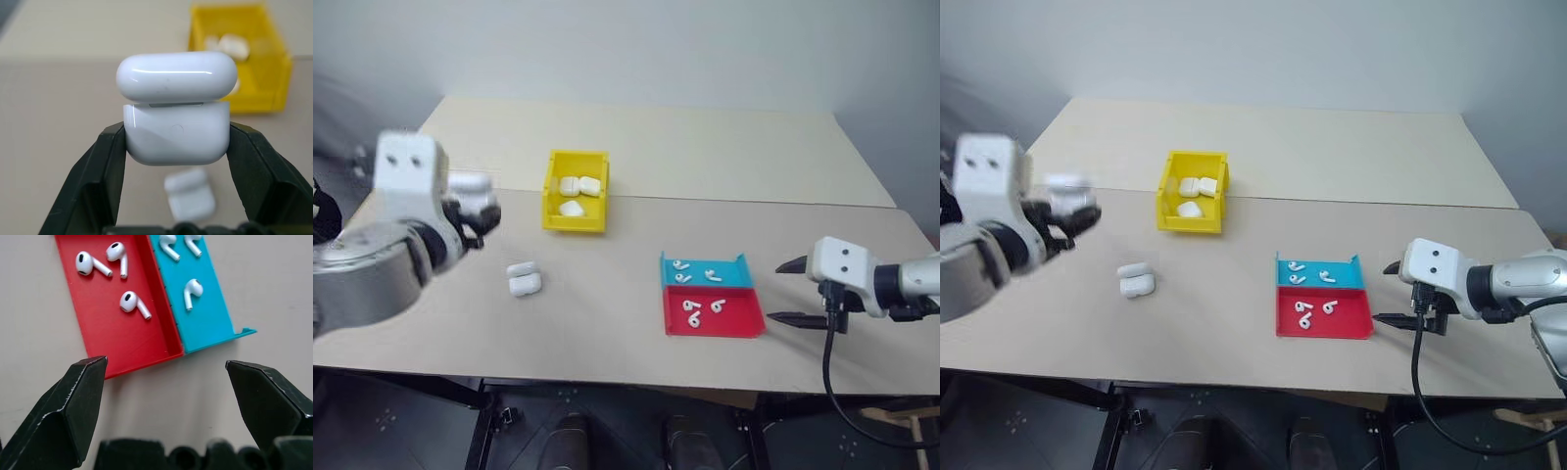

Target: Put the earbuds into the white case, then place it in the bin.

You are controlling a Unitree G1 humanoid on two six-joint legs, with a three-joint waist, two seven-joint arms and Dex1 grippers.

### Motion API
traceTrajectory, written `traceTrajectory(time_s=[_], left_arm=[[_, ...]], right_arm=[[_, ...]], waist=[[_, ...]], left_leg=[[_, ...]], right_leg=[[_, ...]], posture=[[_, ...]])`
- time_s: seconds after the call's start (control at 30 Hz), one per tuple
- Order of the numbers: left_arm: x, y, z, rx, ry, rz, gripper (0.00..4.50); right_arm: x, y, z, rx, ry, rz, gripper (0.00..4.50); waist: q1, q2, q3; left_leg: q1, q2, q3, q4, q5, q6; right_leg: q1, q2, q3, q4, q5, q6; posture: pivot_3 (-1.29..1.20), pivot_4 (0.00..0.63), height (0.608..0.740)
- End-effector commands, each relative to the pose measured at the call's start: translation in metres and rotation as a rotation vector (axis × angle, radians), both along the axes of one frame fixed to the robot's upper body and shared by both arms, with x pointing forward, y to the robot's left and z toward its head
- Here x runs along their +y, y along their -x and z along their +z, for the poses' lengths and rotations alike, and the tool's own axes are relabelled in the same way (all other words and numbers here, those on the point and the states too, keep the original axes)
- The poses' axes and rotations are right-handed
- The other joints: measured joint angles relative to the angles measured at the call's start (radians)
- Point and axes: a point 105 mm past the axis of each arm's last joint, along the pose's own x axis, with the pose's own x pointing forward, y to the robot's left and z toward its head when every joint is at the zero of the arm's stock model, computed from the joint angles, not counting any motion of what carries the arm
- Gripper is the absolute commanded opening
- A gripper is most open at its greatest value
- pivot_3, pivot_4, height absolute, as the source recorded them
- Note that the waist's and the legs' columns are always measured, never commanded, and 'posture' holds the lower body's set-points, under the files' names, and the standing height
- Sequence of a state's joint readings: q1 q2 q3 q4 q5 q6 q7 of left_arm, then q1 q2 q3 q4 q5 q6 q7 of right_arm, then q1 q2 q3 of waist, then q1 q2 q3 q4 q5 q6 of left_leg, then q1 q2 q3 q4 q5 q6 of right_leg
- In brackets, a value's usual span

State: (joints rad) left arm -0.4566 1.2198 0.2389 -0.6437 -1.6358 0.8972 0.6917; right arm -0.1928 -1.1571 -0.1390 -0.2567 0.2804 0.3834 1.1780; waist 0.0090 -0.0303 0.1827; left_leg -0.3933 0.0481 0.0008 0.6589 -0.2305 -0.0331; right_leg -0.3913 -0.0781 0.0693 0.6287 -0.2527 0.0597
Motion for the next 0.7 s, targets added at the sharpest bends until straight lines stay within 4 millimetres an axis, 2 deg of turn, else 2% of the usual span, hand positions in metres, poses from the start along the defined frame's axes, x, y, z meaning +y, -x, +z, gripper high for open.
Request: traceTrajectory(time_s=[0.03,0.1,0.17,0.2,0.3,0.33,0.4,0.5,0.6,0.7], left_arm=[[-0.026,0.005,0.02,-0.257,-0.044,-0.204,2.77],[-0.049,0.01,0.005,-0.247,-0.065,-0.403,2.77],[-0.07,0.018,-0.001,-0.358,-0.13,-0.572,2.77],[-0.076,0.018,-0.01,-0.3,-0.094,-0.638,2.77],[-0.097,0.021,-0.026,-0.394,-0.048,-0.859,2.77],[-0.1,0.023,-0.029,-0.446,-0.062,-0.899,2.77],[-0.107,0.023,-0.035,-0.494,0.047,-0.993,2.77],[-0.111,0.018,-0.05,-0.528,0.109,-1.106,2.77],[-0.109,0.016,-0.063,-0.57,0.137,-1.183,2.77],[-0.107,0.017,-0.077,-0.59,0.242,-1.238,2.77]], right_arm=[[0.005,-0.001,0.025,-0.106,-0.014,0.022,4.5],[0.008,0.0,0.033,-0.127,-0.025,0.032,4.5],[0.011,0.0,0.04,-0.147,-0.04,0.041,4.5],[0.013,0.0,0.044,-0.158,-0.041,0.046,4.5],[0.022,0.005,0.056,-0.198,-0.026,0.085,4.5],[0.024,0.006,0.058,-0.204,-0.024,0.092,4.5],[0.032,0.013,0.063,-0.214,-0.02,0.126,4.5],[0.046,0.028,0.063,-0.198,-0.011,0.187,4.5],[0.055,0.037,0.056,-0.079,0.019,0.197,4.5],[0.066,0.035,0.052,0.008,0.039,0.157,4.5]], waist=[[0.001,0.001,0.0],[0.001,0.0,0.0],[0.001,0.0,0.0],[0.002,0.0,0.0],[0.002,0.001,0.0],[0.003,0.0,0.0],[0.003,0.0,0.0],[0.003,0.0,0.0],[-0.002,0.001,0.0],[-0.012,0.001,-0.001]], left_leg=[[0.0,0.0,0.0,-0.001,0.001,-0.001],[-0.001,0.001,-0.001,-0.001,0.002,-0.003],[-0.001,0.001,0.0,-0.001,0.002,-0.003],[-0.002,0.001,0.0,-0.001,0.002,-0.003],[-0.004,0.001,-0.001,0.001,0.002,-0.003],[-0.004,0.0,0.0,0.001,0.002,-0.003],[-0.005,0.001,-0.001,0.002,0.002,-0.003],[-0.006,0.001,-0.001,0.002,0.002,-0.002],[-0.007,0.001,-0.001,0.002,0.002,-0.002],[-0.006,0.001,-0.001,0.003,0.002,-0.002]], right_leg=[[0.0,0.0,0.0,0.0,0.0,0.0],[-0.001,0.001,-0.001,0.001,0.0,0.0],[-0.002,0.001,0.0,0.001,0.001,-0.001],[-0.002,0.001,0.0,0.0,0.001,0.0],[-0.002,0.001,0.0,0.0,0.002,0.0],[-0.002,0.001,0.0,0.0,0.002,0.0],[-0.003,0.001,0.0,0.0,0.002,0.0],[-0.004,0.001,-0.001,0.0,0.003,0.001],[-0.004,0.001,-0.001,0.0,0.003,0.001],[-0.004,0.001,0.0,0.001,0.003,0.001]], posture=[[0.0,0.15,0.74],[0.0,0.15,0.74],[0.0,0.15,0.74],[0.0,0.15,0.74],[0.0,0.15,0.74],[0.0,0.15,0.74],[0.0,0.15,0.74],[0.0,0.15,0.74],[0.0,0.15,0.74],[0.0,0.15,0.74]])
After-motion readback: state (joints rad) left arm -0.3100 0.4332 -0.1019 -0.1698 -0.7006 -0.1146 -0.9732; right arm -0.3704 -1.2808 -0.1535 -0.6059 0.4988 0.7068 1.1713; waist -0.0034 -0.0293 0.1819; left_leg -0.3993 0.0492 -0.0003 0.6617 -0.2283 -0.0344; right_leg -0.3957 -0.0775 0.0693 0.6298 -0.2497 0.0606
